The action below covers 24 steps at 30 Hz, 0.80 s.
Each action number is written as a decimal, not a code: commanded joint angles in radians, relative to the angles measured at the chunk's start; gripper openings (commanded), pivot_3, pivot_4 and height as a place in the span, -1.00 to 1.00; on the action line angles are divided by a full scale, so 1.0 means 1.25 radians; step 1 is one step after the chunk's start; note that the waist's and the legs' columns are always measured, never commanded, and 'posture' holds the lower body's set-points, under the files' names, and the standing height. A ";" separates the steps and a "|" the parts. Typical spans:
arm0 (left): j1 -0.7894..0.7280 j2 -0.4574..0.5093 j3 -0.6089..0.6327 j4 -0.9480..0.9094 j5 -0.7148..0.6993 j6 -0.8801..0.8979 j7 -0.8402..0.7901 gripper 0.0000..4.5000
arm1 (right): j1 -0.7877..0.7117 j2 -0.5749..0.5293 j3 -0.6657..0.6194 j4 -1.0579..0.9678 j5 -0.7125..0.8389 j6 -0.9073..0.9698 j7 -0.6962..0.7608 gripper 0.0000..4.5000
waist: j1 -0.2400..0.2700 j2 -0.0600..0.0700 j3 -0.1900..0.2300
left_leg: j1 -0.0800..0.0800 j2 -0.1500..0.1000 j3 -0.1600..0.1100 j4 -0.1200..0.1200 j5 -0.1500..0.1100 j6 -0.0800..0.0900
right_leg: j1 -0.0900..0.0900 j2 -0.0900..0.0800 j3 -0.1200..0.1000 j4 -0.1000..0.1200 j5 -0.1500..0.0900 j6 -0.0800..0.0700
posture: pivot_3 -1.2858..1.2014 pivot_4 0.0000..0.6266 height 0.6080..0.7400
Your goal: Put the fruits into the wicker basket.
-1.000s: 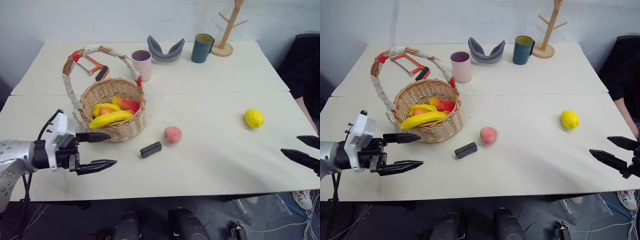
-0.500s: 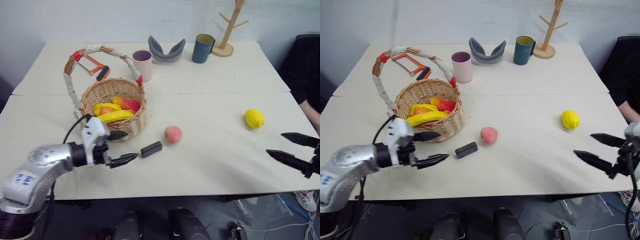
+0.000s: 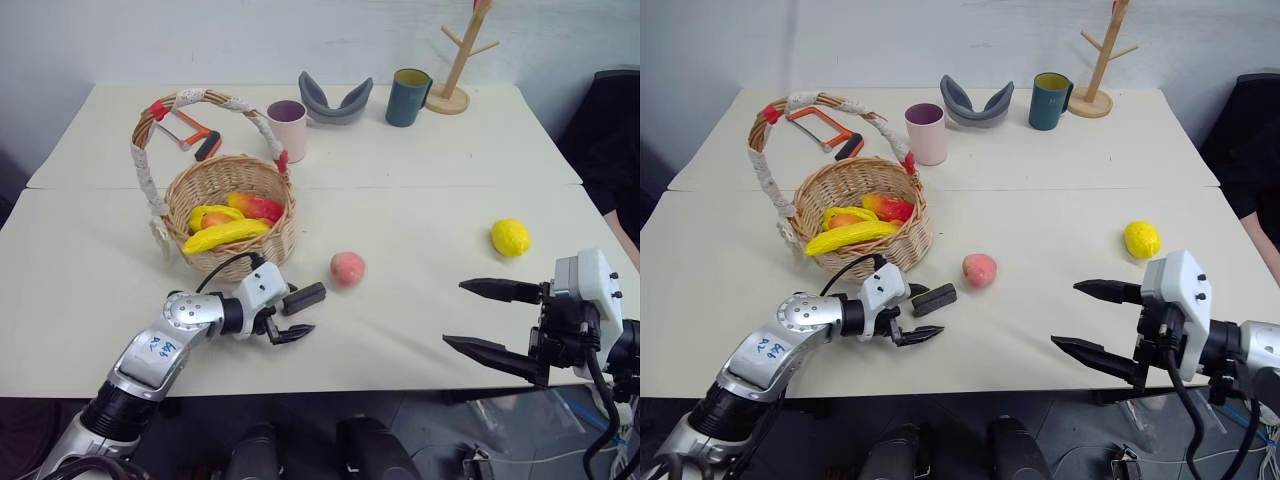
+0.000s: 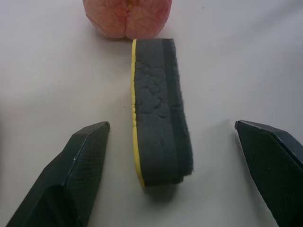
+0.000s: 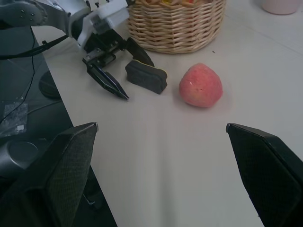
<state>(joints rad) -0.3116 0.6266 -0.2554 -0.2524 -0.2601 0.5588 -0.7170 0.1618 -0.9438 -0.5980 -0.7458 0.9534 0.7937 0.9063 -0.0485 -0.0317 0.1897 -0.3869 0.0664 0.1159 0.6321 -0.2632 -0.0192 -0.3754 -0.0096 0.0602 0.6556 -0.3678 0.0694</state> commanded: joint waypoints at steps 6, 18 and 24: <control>0.005 -0.019 0.025 0.045 0.023 -0.048 -0.021 0.04 | -0.051 -0.017 0.045 -0.025 0.031 -0.008 -0.046 1.00 | 0.001 0.000 0.000 | 0.001 0.000 0.000 0.001 0.000 0.003 | 0.000 0.000 0.000 0.002 0.000 0.000 | 0.03 -0.52 1.00; 0.320 0.046 0.287 -0.143 -0.101 -0.101 -0.079 -0.73 | -0.148 -0.014 0.173 0.047 -0.017 -0.046 -0.023 1.00 | -0.010 -0.001 0.000 | 0.001 0.001 0.000 0.000 -0.001 0.001 | 0.000 0.000 0.000 0.001 0.000 0.000 | 0.03 -0.52 1.00; 0.368 -0.005 0.532 -0.033 -0.167 -0.063 0.042 -0.73 | -0.208 -0.010 0.227 0.096 -0.038 -0.065 0.008 1.00 | -0.001 -0.001 0.000 | 0.000 0.000 -0.002 0.000 -0.001 0.004 | 0.000 -0.002 -0.001 0.001 0.000 -0.001 | 0.03 -0.52 1.00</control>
<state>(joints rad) 0.1560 0.6274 0.3135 -0.3267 -0.4401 0.4723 -0.7161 -0.0819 -0.9528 -0.3117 -0.6302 0.9071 0.7358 0.9040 -0.0500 -0.0328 0.1892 -0.3863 0.0666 0.1140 0.6322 -0.2647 -0.0136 -0.3756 -0.0119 0.0583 0.6572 -0.3676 0.0682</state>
